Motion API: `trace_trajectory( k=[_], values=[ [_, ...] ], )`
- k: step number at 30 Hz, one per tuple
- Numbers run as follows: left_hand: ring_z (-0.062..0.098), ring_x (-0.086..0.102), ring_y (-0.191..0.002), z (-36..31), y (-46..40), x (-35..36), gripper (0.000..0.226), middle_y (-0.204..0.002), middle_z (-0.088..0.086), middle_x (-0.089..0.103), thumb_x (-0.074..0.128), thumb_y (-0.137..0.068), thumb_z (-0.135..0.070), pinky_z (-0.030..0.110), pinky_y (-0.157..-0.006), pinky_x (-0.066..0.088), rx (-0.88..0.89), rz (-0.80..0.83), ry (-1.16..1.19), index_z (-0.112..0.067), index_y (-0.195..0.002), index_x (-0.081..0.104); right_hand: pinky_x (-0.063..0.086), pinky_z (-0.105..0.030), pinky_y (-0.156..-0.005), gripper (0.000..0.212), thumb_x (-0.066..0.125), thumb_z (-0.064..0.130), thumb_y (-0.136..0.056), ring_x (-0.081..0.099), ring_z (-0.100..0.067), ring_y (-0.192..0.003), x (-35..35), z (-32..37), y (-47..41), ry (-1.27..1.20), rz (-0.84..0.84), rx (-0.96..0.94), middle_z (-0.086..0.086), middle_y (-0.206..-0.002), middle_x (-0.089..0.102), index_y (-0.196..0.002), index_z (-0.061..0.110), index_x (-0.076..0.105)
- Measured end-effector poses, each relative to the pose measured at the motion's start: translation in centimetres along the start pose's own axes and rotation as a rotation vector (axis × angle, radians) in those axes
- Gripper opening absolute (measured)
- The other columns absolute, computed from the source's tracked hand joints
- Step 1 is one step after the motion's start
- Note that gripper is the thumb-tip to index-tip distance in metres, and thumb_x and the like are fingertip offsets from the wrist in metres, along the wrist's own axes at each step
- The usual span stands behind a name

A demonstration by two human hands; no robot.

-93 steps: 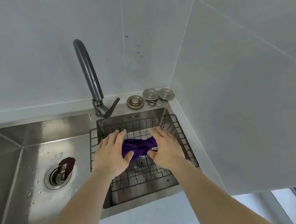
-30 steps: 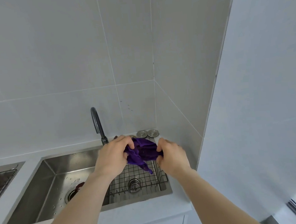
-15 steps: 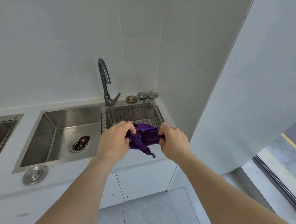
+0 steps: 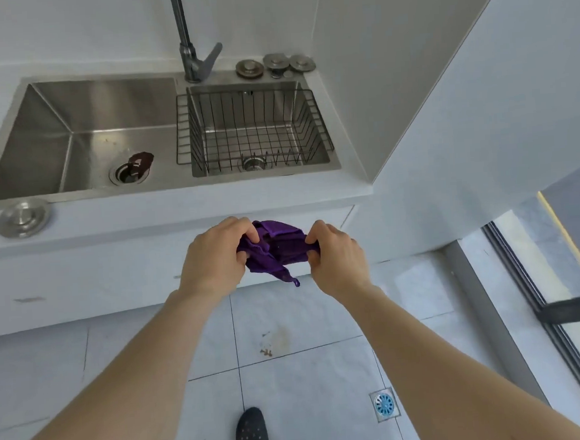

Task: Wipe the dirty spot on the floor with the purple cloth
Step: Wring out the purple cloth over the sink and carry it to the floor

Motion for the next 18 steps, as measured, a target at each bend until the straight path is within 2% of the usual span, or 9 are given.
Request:
trace_trajectory(
  k=[3, 9, 15, 18],
  values=[
    [0.022, 0.062, -0.078, 1.7, 1.7, 4.6, 0.037, -0.101, -0.013, 0.066, 0.071, -0.08, 0.001, 0.036, -0.072, 0.05, -0.028, 0.027, 0.004, -0.03, -0.099, 0.064, 0.044, -0.038, -0.066, 0.017, 0.057, 0.006, -0.094, 0.052, -0.029, -0.076, 3.8, -3.0, 1.6, -0.017, 0.04, 0.013, -0.002, -0.102, 0.066, -0.11, 0.014, 0.057],
    [0.017, 0.054, -0.071, 6.5, 5.8, 15.7, 0.035, -0.098, -0.017, 0.062, 0.072, -0.082, -0.001, 0.031, -0.067, 0.042, -0.093, 0.118, 0.04, -0.03, -0.099, 0.062, 0.035, -0.033, -0.066, 0.017, 0.058, 0.007, -0.097, 0.055, -0.028, -0.078, 12.9, -9.9, 5.3, -0.018, 0.076, 0.068, -0.001, -0.104, 0.068, -0.111, 0.015, 0.061],
    [0.016, 0.054, -0.071, 13.5, 10.1, 27.6, 0.036, -0.101, -0.016, 0.062, 0.071, -0.083, 0.0, 0.031, -0.068, 0.042, -0.142, 0.223, 0.048, -0.03, -0.101, 0.061, 0.046, -0.038, -0.063, 0.016, 0.061, 0.009, -0.097, 0.064, -0.034, -0.081, 24.8, -16.0, 9.2, -0.01, 0.117, 0.14, -0.003, -0.099, 0.071, -0.11, 0.017, 0.065],
    [0.014, 0.052, -0.07, 17.5, 11.8, 33.5, 0.037, -0.101, -0.015, 0.062, 0.072, -0.082, 0.0, 0.031, -0.067, 0.043, -0.145, 0.263, 0.043, -0.03, -0.101, 0.061, 0.038, -0.034, -0.061, 0.015, 0.063, 0.006, -0.095, 0.063, -0.033, -0.078, 31.3, -18.6, 11.3, -0.009, 0.111, 0.177, -0.002, -0.097, 0.07, -0.106, 0.016, 0.065]
  ],
)
Point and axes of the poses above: each hand's wrist, its own y-axis away from the middle knuckle, its own x-axis out of the palm, z = x × y, the point moved 6 cm from there along -y, towards the middle knuckle
